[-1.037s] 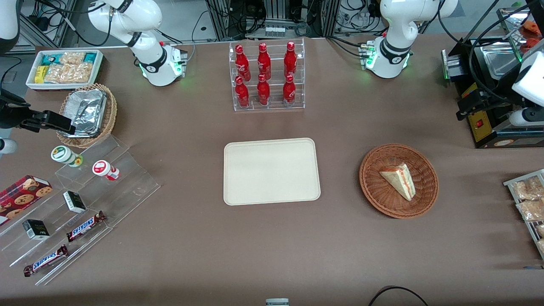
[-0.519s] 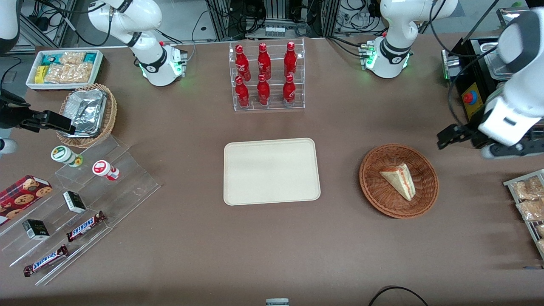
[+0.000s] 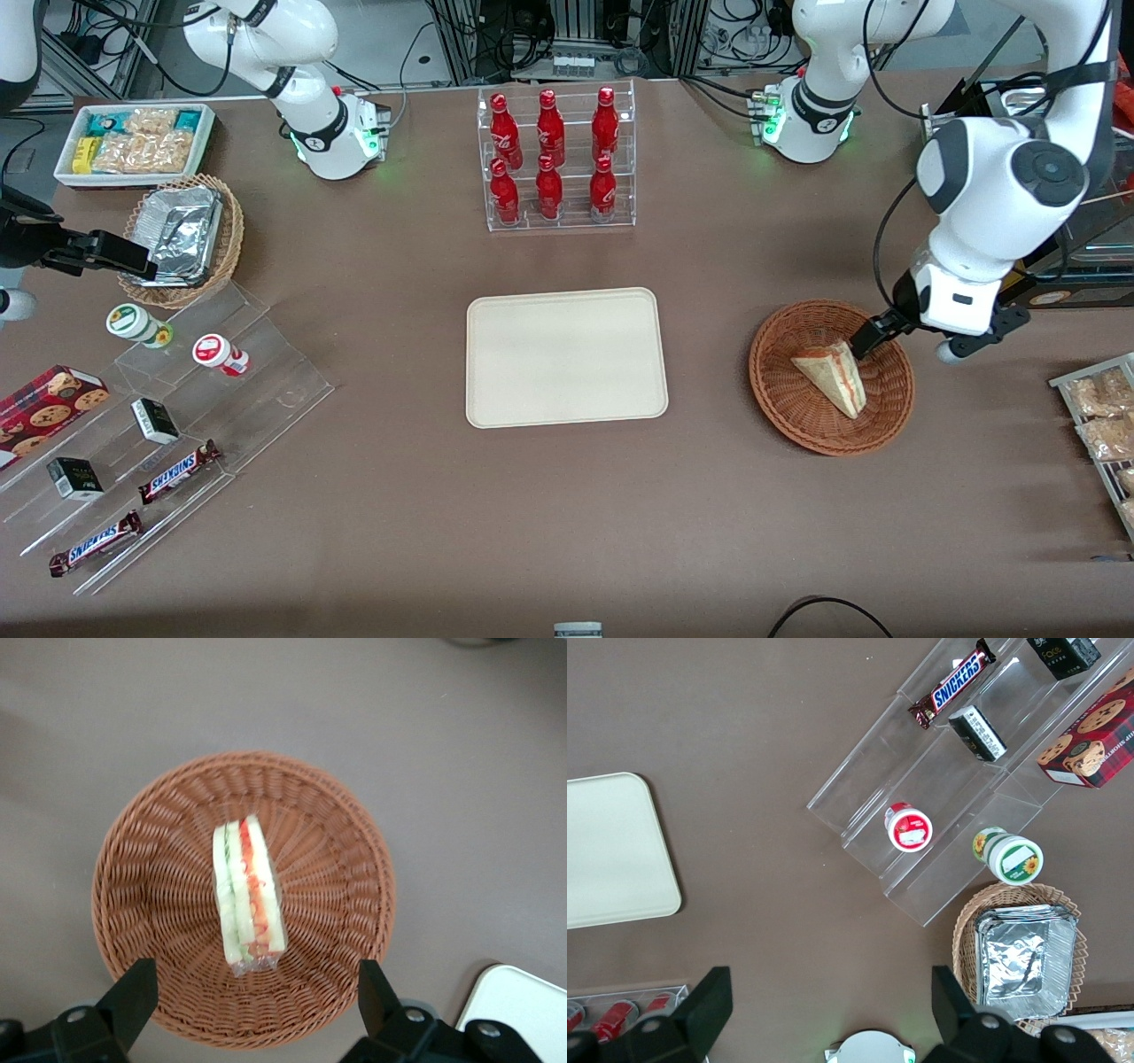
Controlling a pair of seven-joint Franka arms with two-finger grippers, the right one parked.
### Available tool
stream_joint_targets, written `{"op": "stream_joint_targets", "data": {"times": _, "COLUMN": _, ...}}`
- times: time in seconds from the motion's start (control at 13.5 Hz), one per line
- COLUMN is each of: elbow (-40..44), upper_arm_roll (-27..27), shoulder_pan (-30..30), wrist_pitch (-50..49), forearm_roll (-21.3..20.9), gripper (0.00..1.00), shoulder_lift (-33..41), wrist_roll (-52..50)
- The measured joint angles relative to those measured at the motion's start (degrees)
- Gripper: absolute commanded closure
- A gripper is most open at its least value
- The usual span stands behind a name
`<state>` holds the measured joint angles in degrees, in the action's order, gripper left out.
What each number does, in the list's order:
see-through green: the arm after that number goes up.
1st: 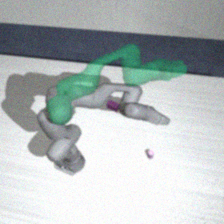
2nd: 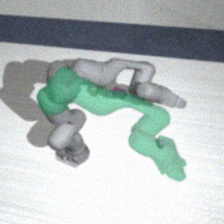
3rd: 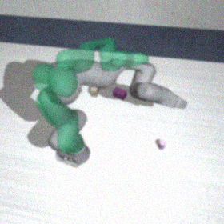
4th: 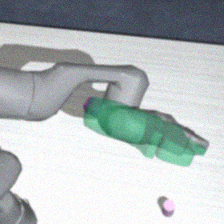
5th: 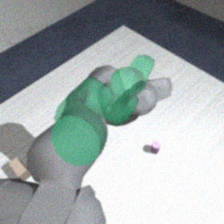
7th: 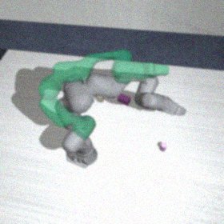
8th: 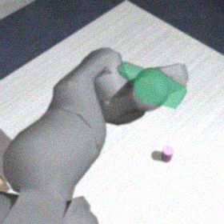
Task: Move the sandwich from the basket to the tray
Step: 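Lower the open left gripper over the wrapped sandwich in the basket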
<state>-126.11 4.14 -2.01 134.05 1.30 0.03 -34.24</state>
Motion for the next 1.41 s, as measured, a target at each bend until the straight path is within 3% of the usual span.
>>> {"op": "stream_joint_targets", "data": {"times": 1.41, "elbow": -5.1, "upper_arm_roll": 0.4, "shoulder_pan": 0.0, "wrist_pitch": 11.8, "forearm_roll": 0.0, "gripper": 0.0, "shoulder_lift": -10.5, "wrist_roll": -4.5}}
